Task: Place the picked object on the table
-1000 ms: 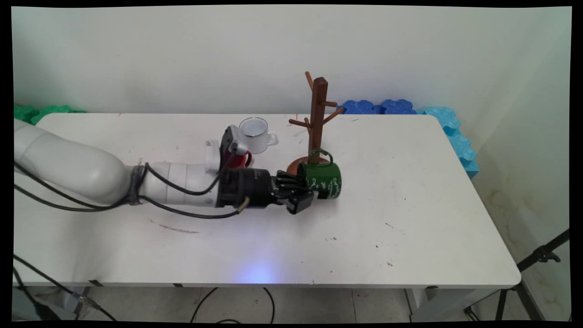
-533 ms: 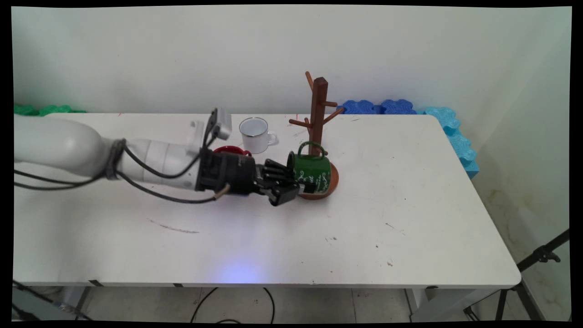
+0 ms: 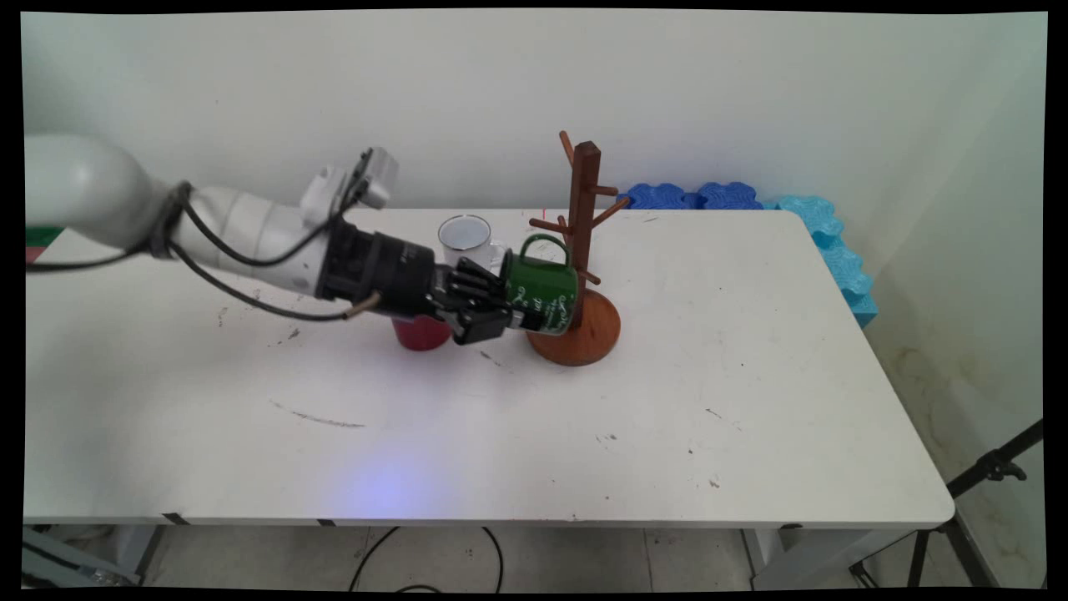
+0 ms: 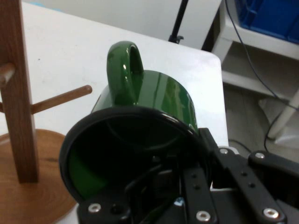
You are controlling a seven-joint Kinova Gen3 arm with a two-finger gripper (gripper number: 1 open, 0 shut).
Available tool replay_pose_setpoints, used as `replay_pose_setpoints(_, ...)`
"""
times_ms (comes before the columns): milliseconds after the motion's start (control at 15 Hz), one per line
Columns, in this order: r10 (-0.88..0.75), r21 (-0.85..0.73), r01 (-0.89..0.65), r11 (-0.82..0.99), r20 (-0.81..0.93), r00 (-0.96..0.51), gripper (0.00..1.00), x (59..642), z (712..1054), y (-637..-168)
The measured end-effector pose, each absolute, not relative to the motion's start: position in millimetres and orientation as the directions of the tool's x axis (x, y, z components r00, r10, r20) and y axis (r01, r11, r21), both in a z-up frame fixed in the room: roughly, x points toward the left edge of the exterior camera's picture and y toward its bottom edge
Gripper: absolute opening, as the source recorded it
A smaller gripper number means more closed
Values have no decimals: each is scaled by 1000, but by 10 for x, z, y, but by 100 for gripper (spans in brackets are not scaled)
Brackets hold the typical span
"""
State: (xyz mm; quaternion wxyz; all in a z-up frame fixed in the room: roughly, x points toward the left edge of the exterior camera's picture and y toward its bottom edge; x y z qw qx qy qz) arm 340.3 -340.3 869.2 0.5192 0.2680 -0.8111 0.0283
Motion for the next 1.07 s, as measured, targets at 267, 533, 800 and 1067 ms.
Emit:
replay_pose_setpoints(267,-409,216,-447,868,821,-397,0,3584,8966,-3487)
replay_pose_setpoints(533,-422,207,-435,876,766,-485,0,3728,9200,-3543)
replay_pose_setpoints(800,-454,187,-455,871,659,-599,0,3865,9379,-3600)
replay_pose_setpoints(1067,-502,171,-493,853,527,-685,0,3841,9491,-3687)
